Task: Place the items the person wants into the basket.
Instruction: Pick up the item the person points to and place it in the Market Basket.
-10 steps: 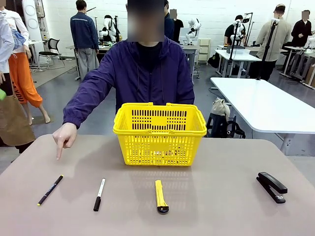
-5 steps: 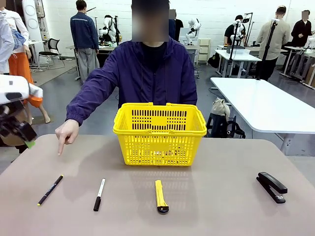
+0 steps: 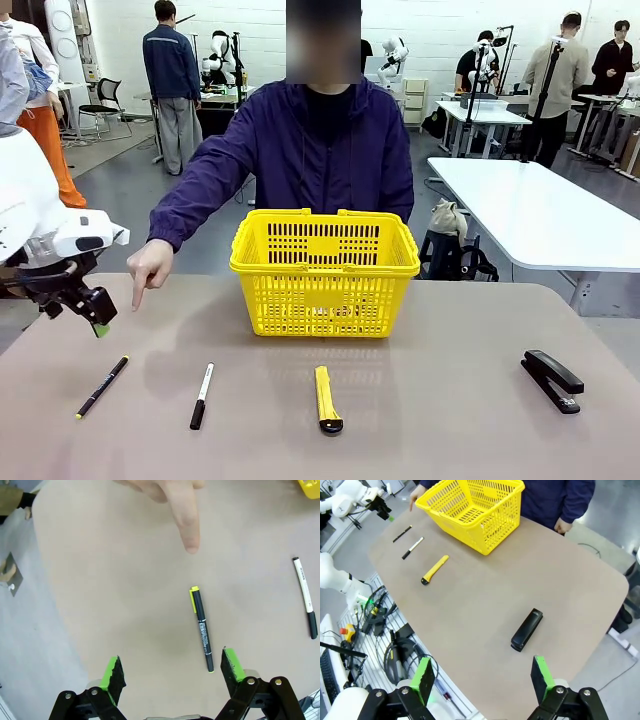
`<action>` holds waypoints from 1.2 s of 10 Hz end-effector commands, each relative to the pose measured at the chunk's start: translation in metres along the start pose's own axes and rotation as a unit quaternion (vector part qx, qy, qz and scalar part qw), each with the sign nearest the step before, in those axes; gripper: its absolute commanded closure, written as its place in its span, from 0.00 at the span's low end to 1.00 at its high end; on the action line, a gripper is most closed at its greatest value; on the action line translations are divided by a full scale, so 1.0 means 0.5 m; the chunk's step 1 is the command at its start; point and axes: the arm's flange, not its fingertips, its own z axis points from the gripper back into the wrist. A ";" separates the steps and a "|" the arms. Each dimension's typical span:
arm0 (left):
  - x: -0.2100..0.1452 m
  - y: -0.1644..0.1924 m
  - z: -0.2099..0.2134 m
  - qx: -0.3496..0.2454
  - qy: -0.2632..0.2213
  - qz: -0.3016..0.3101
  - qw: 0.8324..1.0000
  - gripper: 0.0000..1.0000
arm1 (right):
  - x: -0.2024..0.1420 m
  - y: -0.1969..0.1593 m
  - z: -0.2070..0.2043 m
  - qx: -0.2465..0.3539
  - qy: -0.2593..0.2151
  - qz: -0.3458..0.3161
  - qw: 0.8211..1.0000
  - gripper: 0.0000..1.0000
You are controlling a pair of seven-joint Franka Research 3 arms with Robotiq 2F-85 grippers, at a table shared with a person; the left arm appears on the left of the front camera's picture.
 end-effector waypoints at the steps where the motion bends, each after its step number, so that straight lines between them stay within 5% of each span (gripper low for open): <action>1: 0.022 0.004 0.009 -0.037 0.002 0.020 0.999 0.00 | -0.001 -0.003 0.000 0.008 -0.011 0.007 1.000 0.00; 12: 0.009 -0.012 -0.036 -0.027 0.010 -0.020 0.999 0.00 | -0.001 -0.003 0.000 0.008 -0.011 0.007 1.000 0.00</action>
